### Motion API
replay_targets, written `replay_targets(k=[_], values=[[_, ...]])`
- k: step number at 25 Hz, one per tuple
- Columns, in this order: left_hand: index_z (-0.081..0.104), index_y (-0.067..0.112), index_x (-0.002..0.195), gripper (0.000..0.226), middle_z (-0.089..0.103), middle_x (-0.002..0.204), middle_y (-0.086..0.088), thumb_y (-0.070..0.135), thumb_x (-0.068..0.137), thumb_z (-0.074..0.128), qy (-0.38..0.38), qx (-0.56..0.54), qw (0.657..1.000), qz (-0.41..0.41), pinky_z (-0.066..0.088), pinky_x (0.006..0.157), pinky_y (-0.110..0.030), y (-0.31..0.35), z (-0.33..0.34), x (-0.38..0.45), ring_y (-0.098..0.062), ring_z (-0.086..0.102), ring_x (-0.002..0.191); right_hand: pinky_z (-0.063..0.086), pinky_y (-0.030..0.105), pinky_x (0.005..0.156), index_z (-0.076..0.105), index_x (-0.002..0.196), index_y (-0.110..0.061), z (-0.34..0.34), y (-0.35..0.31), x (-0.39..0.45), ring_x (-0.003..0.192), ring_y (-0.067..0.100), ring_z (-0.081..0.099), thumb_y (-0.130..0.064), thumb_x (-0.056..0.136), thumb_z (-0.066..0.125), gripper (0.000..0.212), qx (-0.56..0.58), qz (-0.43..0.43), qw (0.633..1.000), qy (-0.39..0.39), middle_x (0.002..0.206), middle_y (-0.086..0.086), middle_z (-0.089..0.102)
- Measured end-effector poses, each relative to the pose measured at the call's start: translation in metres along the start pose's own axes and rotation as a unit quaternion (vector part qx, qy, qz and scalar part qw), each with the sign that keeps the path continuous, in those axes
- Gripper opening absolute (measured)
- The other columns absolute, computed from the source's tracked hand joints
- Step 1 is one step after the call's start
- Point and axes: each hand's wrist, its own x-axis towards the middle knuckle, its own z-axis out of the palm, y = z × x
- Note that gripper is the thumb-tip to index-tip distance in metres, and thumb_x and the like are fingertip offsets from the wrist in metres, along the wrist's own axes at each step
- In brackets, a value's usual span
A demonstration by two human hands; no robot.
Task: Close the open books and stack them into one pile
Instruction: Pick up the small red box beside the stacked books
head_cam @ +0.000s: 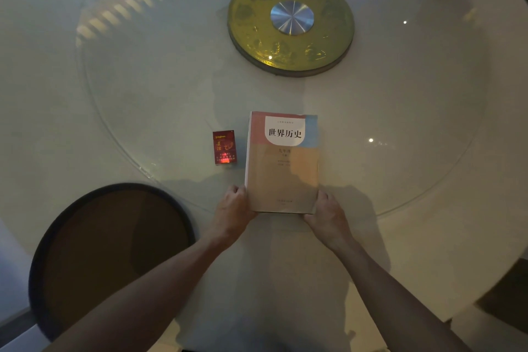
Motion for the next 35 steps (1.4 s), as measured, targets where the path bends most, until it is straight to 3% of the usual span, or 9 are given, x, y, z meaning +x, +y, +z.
replay_targets(k=[7,13,16,18,22,25,27,30,35], values=[[0.061,0.001,0.116,0.042,0.062,0.111,-0.014,0.027,0.087,0.076,0.001,0.015,1.000,0.000,0.041,0.072,-0.021,0.001,0.000,0.001,-0.023,0.061,0.086,0.051,0.040,0.085,0.059,0.117,-0.003,-0.005,0.003,0.003,0.104,0.036,0.063,-0.032,0.079,0.080,0.052,-0.021,-0.015,1.000,-0.019,0.112,0.017,0.064],[0.060,0.005,0.115,0.039,0.062,0.112,-0.012,0.028,0.087,0.074,-0.008,0.013,1.000,0.002,0.047,0.072,-0.022,0.003,-0.003,-0.003,-0.014,0.052,0.081,0.050,0.040,0.088,0.055,0.122,-0.006,-0.012,-0.003,0.001,0.112,0.035,0.060,-0.036,0.079,0.080,0.059,-0.033,0.002,0.998,-0.055,0.117,0.014,0.059],[0.053,0.013,0.130,0.072,0.057,0.121,-0.006,0.044,0.073,0.084,-0.086,0.027,0.995,-0.036,0.049,0.080,-0.028,-0.002,-0.027,0.007,-0.017,0.055,0.096,0.048,0.043,0.099,0.039,0.144,-0.006,-0.039,-0.019,0.006,0.128,0.035,0.052,-0.054,0.074,0.081,0.094,-0.103,0.025,0.989,-0.103,0.133,0.015,0.052],[0.045,0.016,0.143,0.100,0.055,0.131,-0.006,0.057,0.062,0.087,-0.083,-0.003,0.994,-0.072,0.053,0.091,-0.037,-0.008,-0.057,0.020,-0.023,0.058,0.114,0.047,0.044,0.102,0.033,0.153,-0.012,-0.064,-0.043,0.018,0.129,0.034,0.051,-0.059,0.073,0.079,0.103,-0.051,0.023,0.997,-0.060,0.136,0.014,0.052],[0.050,0.013,0.142,0.079,0.061,0.123,-0.004,0.046,0.078,0.082,0.061,-0.243,0.955,-0.157,0.054,0.084,-0.031,-0.025,-0.106,0.060,-0.018,0.062,0.107,0.050,0.033,0.098,0.054,0.147,-0.012,-0.090,-0.118,0.053,0.124,0.021,0.060,-0.038,0.096,0.067,0.059,0.200,-0.045,0.978,-0.037,0.135,0.005,0.063],[0.054,0.007,0.142,0.064,0.065,0.129,-0.015,0.035,0.088,0.074,0.081,-0.354,0.901,-0.236,0.056,0.098,-0.045,-0.047,-0.109,0.087,-0.027,0.066,0.112,0.051,0.044,0.108,0.057,0.145,-0.009,-0.074,-0.167,0.075,0.128,0.020,0.061,-0.033,0.102,0.059,0.049,0.270,-0.059,0.956,-0.099,0.143,0.007,0.063],[0.055,0.004,0.141,0.055,0.066,0.125,-0.016,0.026,0.093,0.069,0.073,-0.378,0.885,-0.260,0.057,0.097,-0.046,-0.054,-0.104,0.095,-0.026,0.067,0.103,0.049,0.047,0.111,0.056,0.145,-0.005,-0.057,-0.190,0.084,0.129,0.022,0.060,-0.029,0.103,0.057,0.048,0.278,-0.049,0.952,-0.118,0.143,0.009,0.062],[0.055,0.001,0.140,0.048,0.065,0.111,-0.013,0.018,0.096,0.063,0.061,-0.407,0.869,-0.276,0.057,0.090,-0.044,-0.054,-0.099,0.102,-0.023,0.062,0.088,0.046,0.032,0.106,0.054,0.145,-0.001,-0.040,-0.211,0.086,0.125,0.022,0.060,-0.022,0.106,0.051,0.044,0.226,-0.036,0.965,-0.126,0.142,0.012,0.062],[0.068,0.001,0.125,0.032,0.073,0.101,-0.009,0.010,0.095,0.061,0.048,-0.406,0.877,-0.253,0.054,0.063,-0.018,-0.051,-0.094,0.102,-0.013,0.064,0.075,0.054,0.040,0.087,0.064,0.123,-0.009,-0.010,-0.227,0.082,0.106,0.027,0.066,-0.023,0.101,0.053,0.029,0.178,-0.013,0.975,-0.129,0.113,0.009,0.069]])
